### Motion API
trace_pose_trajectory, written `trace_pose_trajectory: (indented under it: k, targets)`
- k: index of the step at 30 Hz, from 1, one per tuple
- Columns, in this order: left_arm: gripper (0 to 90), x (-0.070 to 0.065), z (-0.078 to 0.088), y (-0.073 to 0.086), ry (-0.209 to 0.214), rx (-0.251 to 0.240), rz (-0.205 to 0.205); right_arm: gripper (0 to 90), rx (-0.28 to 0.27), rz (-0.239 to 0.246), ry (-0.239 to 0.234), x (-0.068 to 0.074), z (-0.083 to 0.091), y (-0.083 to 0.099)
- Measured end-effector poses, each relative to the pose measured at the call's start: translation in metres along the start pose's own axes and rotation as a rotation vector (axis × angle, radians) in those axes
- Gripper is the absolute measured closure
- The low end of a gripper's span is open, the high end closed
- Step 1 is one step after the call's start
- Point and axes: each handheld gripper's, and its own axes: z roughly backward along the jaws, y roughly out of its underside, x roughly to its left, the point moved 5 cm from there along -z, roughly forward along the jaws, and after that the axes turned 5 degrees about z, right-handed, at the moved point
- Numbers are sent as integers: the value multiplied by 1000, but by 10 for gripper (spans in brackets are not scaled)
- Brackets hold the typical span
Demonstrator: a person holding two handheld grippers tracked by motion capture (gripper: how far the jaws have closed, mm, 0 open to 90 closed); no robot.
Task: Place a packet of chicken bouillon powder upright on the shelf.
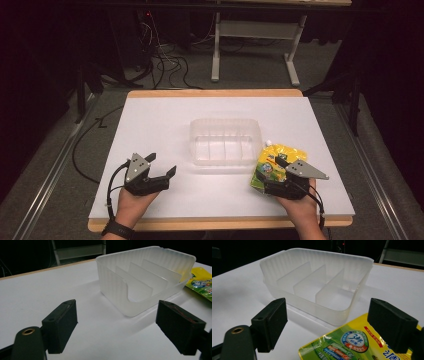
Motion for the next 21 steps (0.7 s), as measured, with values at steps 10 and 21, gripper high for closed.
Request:
trace_pose_trajectory:
  k: [10, 21]
  targets:
    - [148, -6, -3, 2, -9, 20, -44, 148, -7, 2, -8, -3, 3, 0]
    - [157, -7, -4, 4, 6, 34, -41, 151, -3, -2, -6, -6, 4, 1]
